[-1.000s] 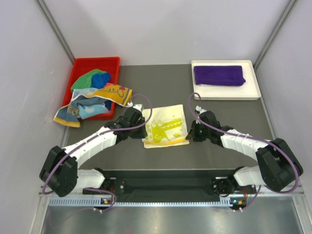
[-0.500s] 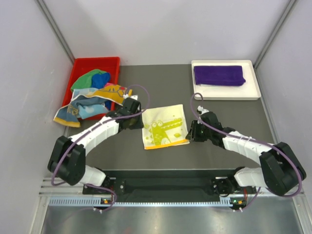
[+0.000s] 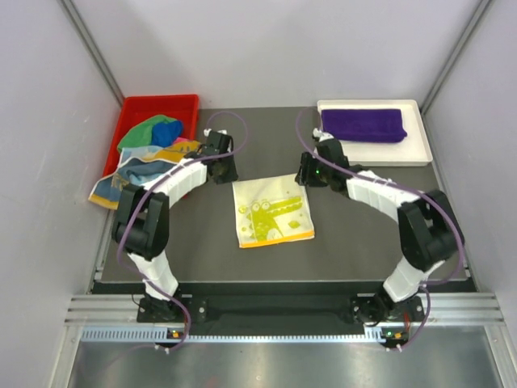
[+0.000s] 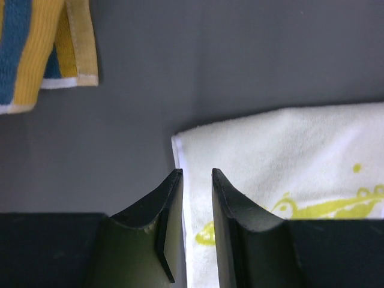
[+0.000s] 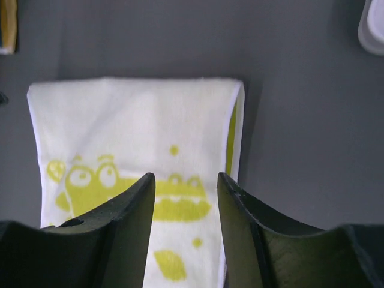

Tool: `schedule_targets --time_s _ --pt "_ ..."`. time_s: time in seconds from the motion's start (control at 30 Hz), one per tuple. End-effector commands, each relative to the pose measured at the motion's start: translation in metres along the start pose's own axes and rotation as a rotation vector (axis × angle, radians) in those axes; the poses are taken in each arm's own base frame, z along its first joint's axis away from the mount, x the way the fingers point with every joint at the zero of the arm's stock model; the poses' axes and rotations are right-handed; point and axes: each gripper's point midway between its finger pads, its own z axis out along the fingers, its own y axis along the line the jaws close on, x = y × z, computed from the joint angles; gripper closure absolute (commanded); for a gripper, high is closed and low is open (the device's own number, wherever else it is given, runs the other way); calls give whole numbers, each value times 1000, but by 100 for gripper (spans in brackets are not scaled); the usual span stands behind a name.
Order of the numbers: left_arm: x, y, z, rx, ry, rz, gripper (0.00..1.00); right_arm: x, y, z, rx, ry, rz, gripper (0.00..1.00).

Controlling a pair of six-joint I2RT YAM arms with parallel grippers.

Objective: Fold and stack the towels
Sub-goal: Fold the towel

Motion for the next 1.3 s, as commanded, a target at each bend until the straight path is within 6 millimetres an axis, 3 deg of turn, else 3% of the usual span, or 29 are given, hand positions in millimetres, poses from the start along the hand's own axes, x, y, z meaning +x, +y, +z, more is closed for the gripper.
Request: schedule_targets --time_s 0.0,0.13,0.37,0.57,0.8,1.1,1.27 --pt "-23 0 12 -13 -19 7 69 -25 -10 25 41 -20 -30 54" --pt "-19 0 26 -21 24 7 67 -37 -13 47 55 -6 -26 54" --pt "-12 3 42 -31 67 15 66 -30 -26 70 84 41 -16 55" --pt "-9 9 43 -58 84 5 65 -30 -30 75 71 44 -2 55" --pt "-9 12 37 -66 80 -5 62 -30 -28 77 48 53 7 68" --pt "-2 -1 33 27 101 -46 59 -28 -26 81 33 61 19 72" --pt "-2 -4 36 54 96 -82 63 -28 -28 81 35 61 28 78"
